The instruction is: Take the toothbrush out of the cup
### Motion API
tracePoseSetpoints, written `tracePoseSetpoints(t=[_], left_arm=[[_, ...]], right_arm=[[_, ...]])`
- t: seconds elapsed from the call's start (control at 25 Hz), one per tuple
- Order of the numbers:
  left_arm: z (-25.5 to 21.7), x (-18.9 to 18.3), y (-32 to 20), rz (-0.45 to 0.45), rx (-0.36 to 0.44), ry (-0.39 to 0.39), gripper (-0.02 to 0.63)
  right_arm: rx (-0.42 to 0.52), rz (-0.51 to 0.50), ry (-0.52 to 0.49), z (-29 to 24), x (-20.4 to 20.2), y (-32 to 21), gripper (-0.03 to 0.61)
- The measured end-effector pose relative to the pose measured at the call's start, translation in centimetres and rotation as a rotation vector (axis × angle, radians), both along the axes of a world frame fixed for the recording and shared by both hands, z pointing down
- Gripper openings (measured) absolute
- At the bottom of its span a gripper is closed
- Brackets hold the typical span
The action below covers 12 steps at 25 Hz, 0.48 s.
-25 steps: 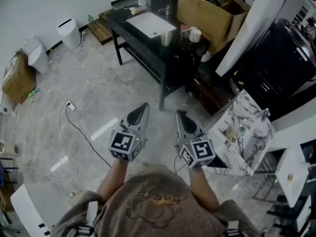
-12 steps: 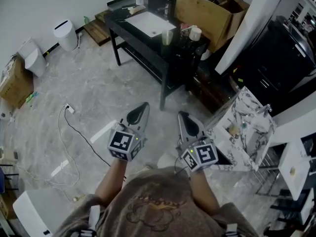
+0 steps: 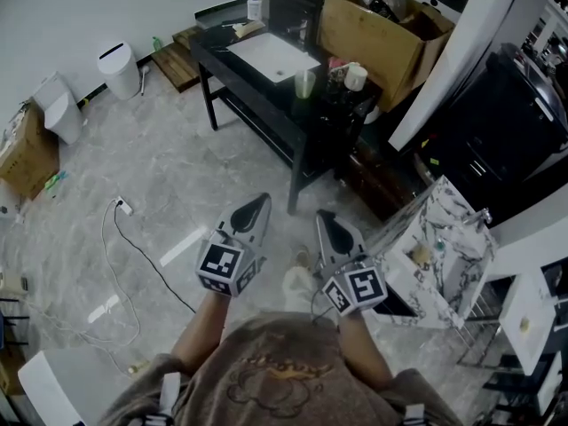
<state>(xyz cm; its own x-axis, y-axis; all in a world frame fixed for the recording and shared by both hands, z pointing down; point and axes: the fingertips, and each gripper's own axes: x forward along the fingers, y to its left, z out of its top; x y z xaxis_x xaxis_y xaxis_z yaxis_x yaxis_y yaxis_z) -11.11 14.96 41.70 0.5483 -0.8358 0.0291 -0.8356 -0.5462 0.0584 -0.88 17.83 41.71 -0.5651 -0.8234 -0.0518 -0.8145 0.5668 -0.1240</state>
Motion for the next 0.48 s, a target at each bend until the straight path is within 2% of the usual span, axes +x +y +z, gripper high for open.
tracePoseSetpoints(t=[0.48], left_arm=[[0.4, 0.5, -7.1, 0.008, 0.004, -0.001, 0.0]], right_arm=[[-0.002, 0.024, -0.01, 0.4, 1.2, -8.5, 0.0]])
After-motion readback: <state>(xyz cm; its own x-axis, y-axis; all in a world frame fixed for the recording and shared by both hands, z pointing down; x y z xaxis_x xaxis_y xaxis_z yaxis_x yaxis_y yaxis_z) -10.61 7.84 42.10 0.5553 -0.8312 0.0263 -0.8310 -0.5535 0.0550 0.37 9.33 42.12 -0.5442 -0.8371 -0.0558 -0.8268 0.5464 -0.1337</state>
